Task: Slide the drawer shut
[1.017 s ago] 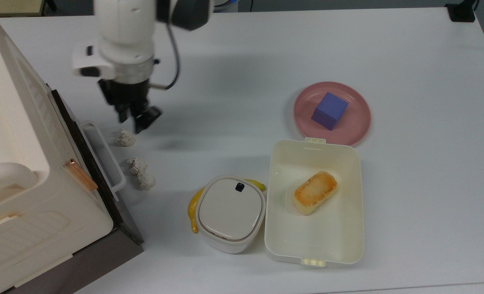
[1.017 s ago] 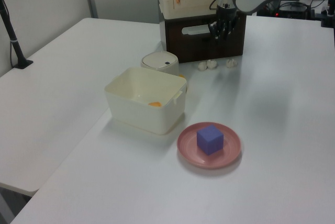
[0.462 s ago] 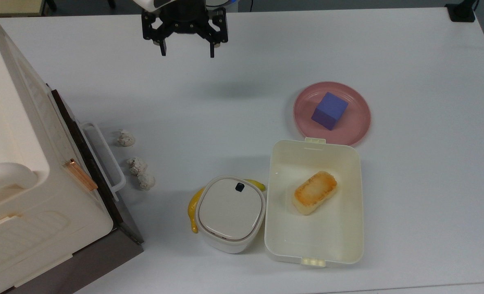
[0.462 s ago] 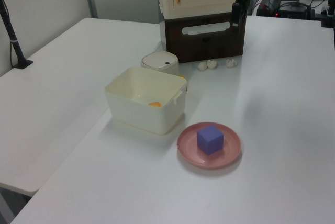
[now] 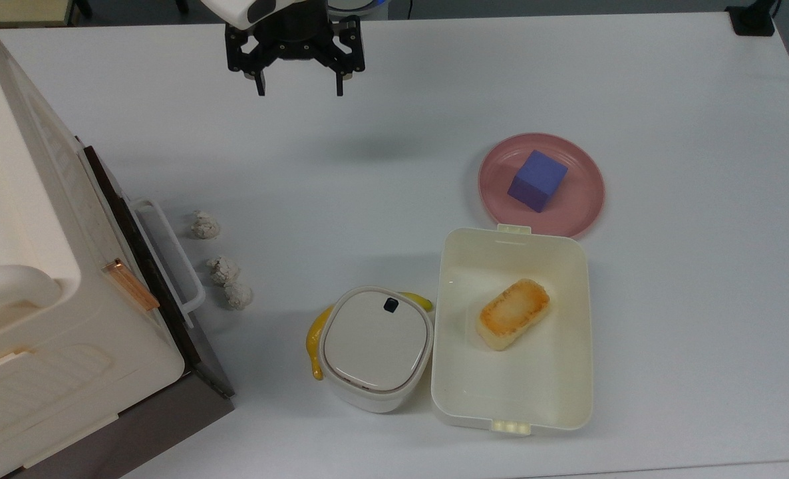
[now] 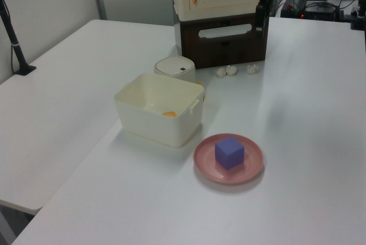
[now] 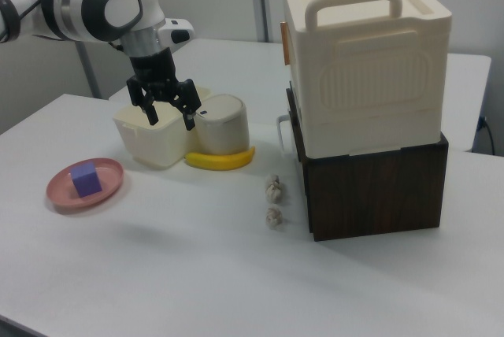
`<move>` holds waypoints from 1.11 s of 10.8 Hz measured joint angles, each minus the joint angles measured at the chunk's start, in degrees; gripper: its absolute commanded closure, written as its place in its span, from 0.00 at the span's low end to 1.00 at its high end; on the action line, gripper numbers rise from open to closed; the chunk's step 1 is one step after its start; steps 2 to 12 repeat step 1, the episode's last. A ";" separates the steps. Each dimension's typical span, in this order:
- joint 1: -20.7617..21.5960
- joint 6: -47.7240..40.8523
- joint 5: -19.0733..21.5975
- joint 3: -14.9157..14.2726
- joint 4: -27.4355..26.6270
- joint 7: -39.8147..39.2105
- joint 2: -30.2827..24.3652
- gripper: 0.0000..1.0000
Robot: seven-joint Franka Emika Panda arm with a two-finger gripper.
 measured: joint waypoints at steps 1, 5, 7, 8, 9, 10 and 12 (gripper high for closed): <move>-0.09 0.00 0.00 0.00 0.00 0.22 0.00 0.00; -0.09 0.00 0.00 0.00 0.00 0.22 0.00 0.00; -0.09 0.00 0.00 0.00 0.00 0.22 0.00 0.00; -0.09 0.00 0.00 0.00 0.00 0.22 0.00 0.00; -0.09 0.00 0.00 0.00 0.00 0.22 0.00 0.00; -0.09 0.00 0.00 0.00 0.00 0.22 0.00 0.00; -0.09 0.00 0.00 0.00 0.00 0.22 0.00 0.00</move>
